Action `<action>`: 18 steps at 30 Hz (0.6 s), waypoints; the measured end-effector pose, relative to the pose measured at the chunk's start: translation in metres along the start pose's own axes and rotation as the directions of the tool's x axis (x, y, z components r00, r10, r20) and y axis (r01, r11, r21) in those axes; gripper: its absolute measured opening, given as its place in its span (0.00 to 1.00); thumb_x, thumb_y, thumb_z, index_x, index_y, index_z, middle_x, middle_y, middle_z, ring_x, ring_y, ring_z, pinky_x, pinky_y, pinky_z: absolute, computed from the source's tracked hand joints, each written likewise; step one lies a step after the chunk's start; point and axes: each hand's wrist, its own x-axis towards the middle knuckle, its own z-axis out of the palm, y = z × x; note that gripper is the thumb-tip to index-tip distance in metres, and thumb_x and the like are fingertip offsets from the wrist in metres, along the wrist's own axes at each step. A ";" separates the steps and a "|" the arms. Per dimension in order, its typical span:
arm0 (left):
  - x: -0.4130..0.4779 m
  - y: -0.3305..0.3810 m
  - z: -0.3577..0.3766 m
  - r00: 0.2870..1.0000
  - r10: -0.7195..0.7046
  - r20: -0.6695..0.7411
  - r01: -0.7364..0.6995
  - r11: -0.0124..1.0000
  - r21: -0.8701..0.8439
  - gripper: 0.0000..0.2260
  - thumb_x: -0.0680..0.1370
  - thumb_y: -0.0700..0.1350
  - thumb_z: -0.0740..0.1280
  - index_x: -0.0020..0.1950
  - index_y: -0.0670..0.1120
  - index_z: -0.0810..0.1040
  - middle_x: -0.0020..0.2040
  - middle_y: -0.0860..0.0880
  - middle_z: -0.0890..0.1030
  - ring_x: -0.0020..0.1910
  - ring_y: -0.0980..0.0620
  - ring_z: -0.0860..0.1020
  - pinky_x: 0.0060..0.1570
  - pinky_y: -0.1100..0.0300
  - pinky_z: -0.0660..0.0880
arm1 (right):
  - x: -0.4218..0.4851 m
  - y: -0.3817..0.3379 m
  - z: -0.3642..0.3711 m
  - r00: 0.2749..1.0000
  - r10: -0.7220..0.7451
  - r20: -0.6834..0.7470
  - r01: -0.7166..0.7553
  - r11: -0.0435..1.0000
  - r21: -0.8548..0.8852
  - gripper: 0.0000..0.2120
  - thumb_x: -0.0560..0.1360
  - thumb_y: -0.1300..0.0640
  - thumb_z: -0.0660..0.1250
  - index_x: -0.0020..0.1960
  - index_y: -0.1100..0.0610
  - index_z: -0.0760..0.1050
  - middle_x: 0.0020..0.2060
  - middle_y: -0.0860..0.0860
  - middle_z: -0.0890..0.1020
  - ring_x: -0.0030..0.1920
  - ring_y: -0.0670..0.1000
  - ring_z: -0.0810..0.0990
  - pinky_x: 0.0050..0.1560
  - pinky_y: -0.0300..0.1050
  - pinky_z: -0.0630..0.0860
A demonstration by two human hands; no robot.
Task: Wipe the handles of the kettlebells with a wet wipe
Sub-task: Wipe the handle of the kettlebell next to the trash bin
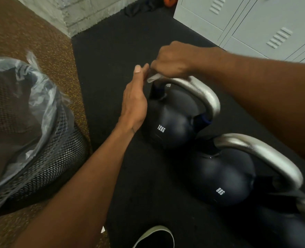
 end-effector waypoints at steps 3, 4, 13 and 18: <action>0.002 0.003 0.005 0.993 -0.001 0.115 -0.005 0.999 0.050 0.32 0.82 0.66 0.45 0.79 0.51 0.68 0.76 0.56 0.71 0.76 0.63 0.66 0.78 0.59 0.58 | -0.011 0.011 -0.001 1.000 0.026 -0.008 -0.024 0.980 0.199 0.15 0.81 0.48 0.50 0.51 0.52 0.74 0.51 0.55 0.76 0.48 0.56 0.72 0.51 0.48 0.66; -0.002 0.002 0.008 0.990 0.020 0.137 -0.038 0.991 0.129 0.32 0.81 0.67 0.45 0.80 0.54 0.66 0.78 0.56 0.69 0.77 0.62 0.63 0.79 0.56 0.56 | -0.016 0.016 0.002 0.997 0.067 -0.031 -0.055 0.953 0.298 0.16 0.77 0.46 0.51 0.49 0.52 0.75 0.51 0.54 0.77 0.48 0.55 0.74 0.51 0.49 0.70; -0.043 -0.017 0.022 0.980 0.131 0.148 -0.186 0.865 0.465 0.28 0.85 0.57 0.44 0.83 0.47 0.52 0.84 0.51 0.53 0.81 0.61 0.49 0.80 0.60 0.45 | -0.085 0.052 0.043 0.941 0.338 -0.003 -0.125 0.354 0.927 0.15 0.84 0.49 0.57 0.59 0.53 0.80 0.50 0.44 0.85 0.47 0.39 0.85 0.45 0.29 0.75; -0.037 -0.006 0.025 0.993 0.040 0.113 -0.076 0.938 0.339 0.28 0.86 0.58 0.45 0.84 0.48 0.50 0.84 0.51 0.53 0.82 0.58 0.50 0.82 0.51 0.48 | -0.101 0.044 0.051 0.931 0.365 0.011 -0.145 0.341 0.929 0.12 0.84 0.54 0.59 0.53 0.49 0.82 0.45 0.40 0.86 0.46 0.35 0.83 0.47 0.27 0.75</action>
